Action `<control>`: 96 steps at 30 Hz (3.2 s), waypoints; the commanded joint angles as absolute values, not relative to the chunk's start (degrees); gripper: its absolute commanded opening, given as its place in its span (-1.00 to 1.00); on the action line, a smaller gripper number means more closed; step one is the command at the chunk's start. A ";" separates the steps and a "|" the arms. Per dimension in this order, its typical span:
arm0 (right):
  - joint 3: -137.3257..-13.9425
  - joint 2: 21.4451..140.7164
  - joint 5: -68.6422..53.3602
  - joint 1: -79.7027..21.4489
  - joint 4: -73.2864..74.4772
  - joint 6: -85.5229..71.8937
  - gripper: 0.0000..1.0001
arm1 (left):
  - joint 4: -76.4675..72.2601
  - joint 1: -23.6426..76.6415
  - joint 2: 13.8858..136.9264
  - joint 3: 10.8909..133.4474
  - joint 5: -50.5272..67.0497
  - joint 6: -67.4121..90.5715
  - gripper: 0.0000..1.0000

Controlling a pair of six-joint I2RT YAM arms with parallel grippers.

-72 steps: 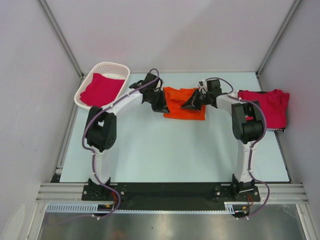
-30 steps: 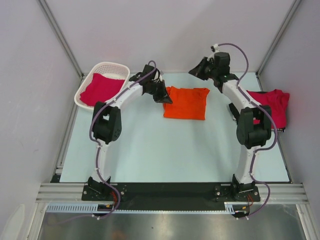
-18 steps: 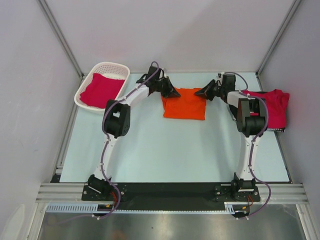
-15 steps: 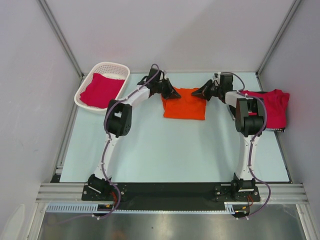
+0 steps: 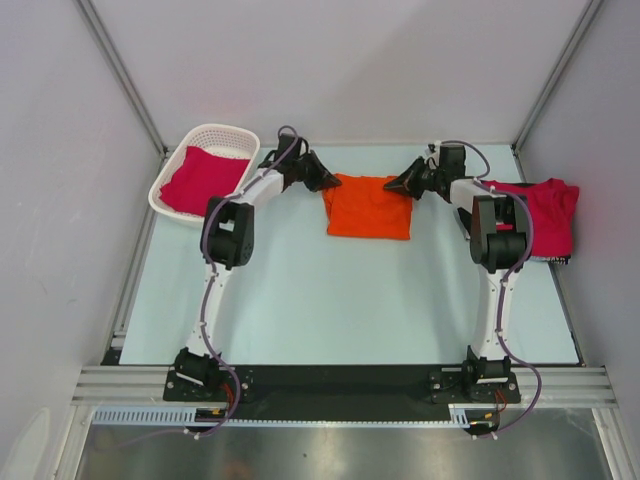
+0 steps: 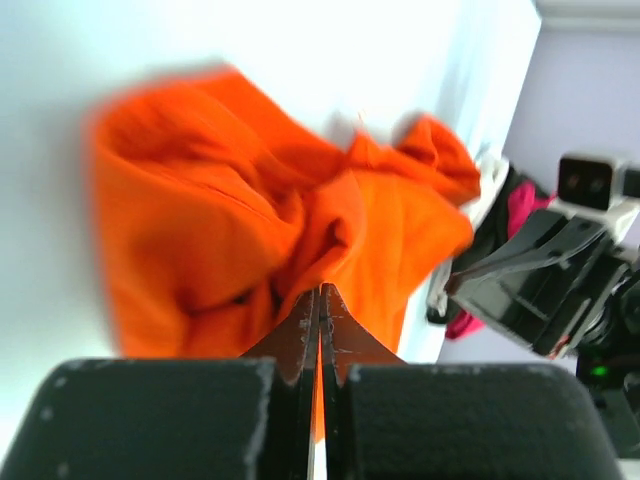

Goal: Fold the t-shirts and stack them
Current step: Smooth out wrinkles on the folded tshirt, then put the neatly folded tshirt into the corner of the board with both arms

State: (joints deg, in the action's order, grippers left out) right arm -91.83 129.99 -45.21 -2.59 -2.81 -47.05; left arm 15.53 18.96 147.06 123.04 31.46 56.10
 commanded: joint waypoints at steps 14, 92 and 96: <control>-101.34 128.85 -12.40 -3.34 16.62 -33.31 -1.00 | 19.34 15.73 145.38 125.07 30.92 52.12 -0.99; -68.37 82.85 31.00 -5.43 45.27 -16.27 0.99 | 33.13 31.03 119.53 102.57 39.72 29.09 0.99; -75.55 94.63 40.77 -11.42 46.84 -15.20 0.99 | 34.63 30.50 118.92 101.69 39.38 27.16 0.99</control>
